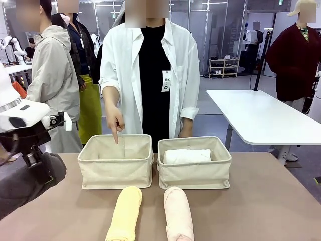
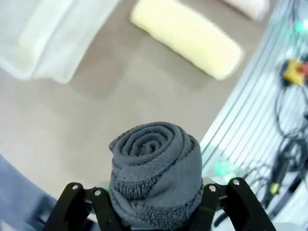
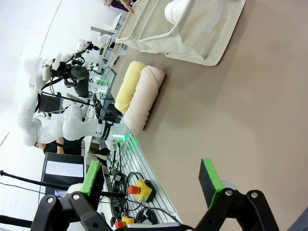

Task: Divide the towels into two baskets.
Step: Pick up one hotel-folded towel from the bottom of the table and place it in the Fabric basket indicated by the person.

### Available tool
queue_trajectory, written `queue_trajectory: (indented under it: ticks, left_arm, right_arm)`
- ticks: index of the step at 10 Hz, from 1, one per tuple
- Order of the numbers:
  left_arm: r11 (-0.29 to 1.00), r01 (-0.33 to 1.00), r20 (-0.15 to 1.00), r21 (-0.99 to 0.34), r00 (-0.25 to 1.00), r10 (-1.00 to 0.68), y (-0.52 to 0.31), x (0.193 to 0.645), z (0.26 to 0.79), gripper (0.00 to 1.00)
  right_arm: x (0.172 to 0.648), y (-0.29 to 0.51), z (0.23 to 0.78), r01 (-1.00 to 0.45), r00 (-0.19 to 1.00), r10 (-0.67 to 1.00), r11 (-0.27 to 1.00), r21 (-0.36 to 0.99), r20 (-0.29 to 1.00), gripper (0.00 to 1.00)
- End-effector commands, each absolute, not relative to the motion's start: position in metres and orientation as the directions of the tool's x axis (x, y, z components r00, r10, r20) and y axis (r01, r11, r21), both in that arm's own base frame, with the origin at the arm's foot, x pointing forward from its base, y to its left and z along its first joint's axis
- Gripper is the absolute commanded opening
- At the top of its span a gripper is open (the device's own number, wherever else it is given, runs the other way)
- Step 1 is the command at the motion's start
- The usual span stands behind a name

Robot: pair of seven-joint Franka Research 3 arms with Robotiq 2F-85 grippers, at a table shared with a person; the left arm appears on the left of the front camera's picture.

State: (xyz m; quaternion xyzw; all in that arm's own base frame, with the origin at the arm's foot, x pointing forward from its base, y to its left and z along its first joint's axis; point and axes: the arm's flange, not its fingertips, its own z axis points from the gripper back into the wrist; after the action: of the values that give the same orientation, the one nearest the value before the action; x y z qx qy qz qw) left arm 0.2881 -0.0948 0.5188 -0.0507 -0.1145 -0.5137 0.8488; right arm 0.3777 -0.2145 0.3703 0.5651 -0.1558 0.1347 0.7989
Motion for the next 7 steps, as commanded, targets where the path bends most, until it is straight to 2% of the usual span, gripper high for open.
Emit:
queue_trajectory:
  ticks: [1,2,3,4,6,7]
  left_arm:
    - [0.292,0.952,0.238,0.088,0.264,-0.935,-0.087,0.223,0.454,0.06]
    - [0.254,0.964,0.230,0.082,0.230,-0.946,-0.088,0.221,0.452,0.06]
    - [0.349,0.935,0.296,0.059,0.318,-0.901,-0.086,0.224,0.453,0.06]
    - [0.289,0.955,0.233,0.068,0.266,-0.935,-0.111,0.271,0.526,0.06]
    - [0.289,0.955,0.233,0.068,0.266,-0.935,-0.111,0.271,0.526,0.06]
    - [0.286,0.956,0.239,0.064,0.263,-0.935,-0.111,0.271,0.526,0.31]
  right_arm:
    - [0.376,-0.211,0.370,-0.406,0.906,0.023,0.331,0.852,0.422,1.00]
    - [0.376,-0.211,0.370,-0.406,0.906,0.023,0.331,0.852,0.422,1.00]
    - [0.376,-0.211,0.370,-0.406,0.906,0.023,0.331,0.852,0.422,1.00]
    - [0.376,-0.211,0.370,-0.406,0.906,0.023,0.331,0.852,0.422,1.00]
    - [0.376,-0.211,0.370,-0.406,0.906,0.023,0.331,0.852,0.422,1.00]
    - [0.376,-0.211,0.370,-0.406,0.906,0.023,0.331,0.852,0.422,1.00]
